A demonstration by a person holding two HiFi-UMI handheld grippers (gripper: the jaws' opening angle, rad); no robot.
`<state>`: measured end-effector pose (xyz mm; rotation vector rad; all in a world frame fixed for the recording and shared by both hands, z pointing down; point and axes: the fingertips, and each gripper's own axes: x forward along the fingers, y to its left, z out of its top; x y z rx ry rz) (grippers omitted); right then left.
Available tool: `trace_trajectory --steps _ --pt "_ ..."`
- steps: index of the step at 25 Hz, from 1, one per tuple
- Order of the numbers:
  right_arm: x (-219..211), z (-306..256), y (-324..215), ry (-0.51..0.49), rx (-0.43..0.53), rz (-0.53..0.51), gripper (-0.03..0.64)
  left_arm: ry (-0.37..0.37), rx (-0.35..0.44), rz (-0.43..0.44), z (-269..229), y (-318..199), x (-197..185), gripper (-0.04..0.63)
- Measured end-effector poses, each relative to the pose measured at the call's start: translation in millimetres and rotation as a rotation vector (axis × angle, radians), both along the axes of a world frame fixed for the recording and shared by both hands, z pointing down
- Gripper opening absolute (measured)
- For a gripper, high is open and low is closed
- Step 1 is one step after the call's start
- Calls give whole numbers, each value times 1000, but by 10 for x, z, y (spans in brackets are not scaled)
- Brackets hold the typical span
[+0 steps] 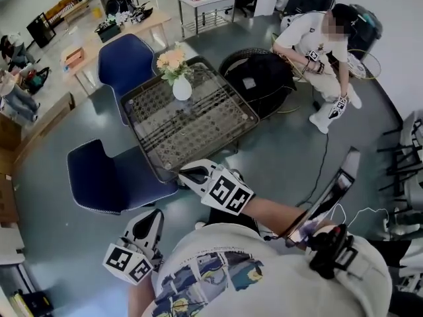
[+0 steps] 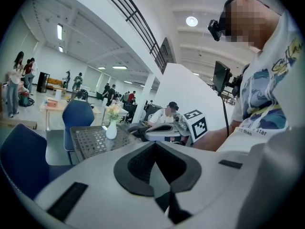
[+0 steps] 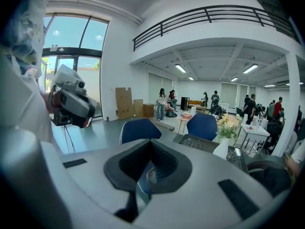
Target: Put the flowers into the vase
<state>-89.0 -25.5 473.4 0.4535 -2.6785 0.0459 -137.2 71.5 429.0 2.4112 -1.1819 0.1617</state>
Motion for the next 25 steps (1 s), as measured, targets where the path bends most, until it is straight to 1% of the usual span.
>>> trace_trajectory --steps 6,9,11,18,25 --pt "3 -56 309 8 12 -40 11 -8 15 -5 4 91 45 9" --pt "-60 -70 416 -11 6 -57 11 -15 27 -5 1 125 49 9" --pt "-102 -103 472 -6 9 -70 11 -11 27 -5 -7 159 41 9" --pt "-146 -144 601 -1 16 -102 11 -3 23 -17 45 258 53 9" --pt "-172 -179 597 -4 20 -105 11 -8 21 -7 42 229 42 9"
